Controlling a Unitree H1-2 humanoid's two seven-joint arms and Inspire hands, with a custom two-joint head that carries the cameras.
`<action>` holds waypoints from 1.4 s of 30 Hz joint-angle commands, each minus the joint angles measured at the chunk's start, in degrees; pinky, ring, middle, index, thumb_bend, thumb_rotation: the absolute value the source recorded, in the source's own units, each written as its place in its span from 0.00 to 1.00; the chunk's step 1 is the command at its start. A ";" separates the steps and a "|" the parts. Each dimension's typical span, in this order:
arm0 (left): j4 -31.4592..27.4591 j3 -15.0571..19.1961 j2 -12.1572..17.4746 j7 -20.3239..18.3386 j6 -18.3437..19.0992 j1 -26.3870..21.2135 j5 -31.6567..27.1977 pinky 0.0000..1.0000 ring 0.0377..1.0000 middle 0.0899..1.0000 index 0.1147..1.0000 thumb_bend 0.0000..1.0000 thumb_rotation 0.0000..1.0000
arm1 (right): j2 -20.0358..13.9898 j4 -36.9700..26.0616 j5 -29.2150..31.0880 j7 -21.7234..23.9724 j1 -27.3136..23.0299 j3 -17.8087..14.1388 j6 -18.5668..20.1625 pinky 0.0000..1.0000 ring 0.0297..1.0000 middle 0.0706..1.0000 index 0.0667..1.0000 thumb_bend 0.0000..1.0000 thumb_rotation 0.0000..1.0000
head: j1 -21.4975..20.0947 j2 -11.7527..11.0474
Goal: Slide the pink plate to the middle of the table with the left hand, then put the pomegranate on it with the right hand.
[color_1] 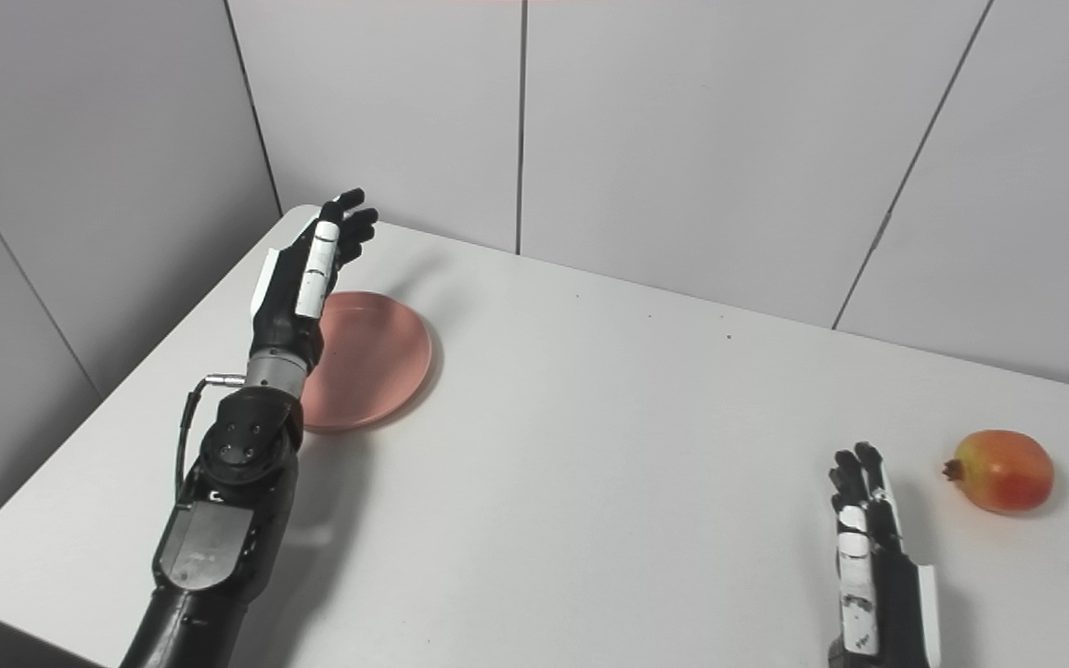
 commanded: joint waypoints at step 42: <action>13.46 4.49 9.22 0.10 -7.25 -0.35 -0.74 0.84 0.83 0.82 0.82 0.75 1.00 | 0.28 1.88 1.68 0.64 -0.73 -0.57 -3.35 0.99 0.95 0.93 0.94 0.39 0.92 | 1.20 -0.52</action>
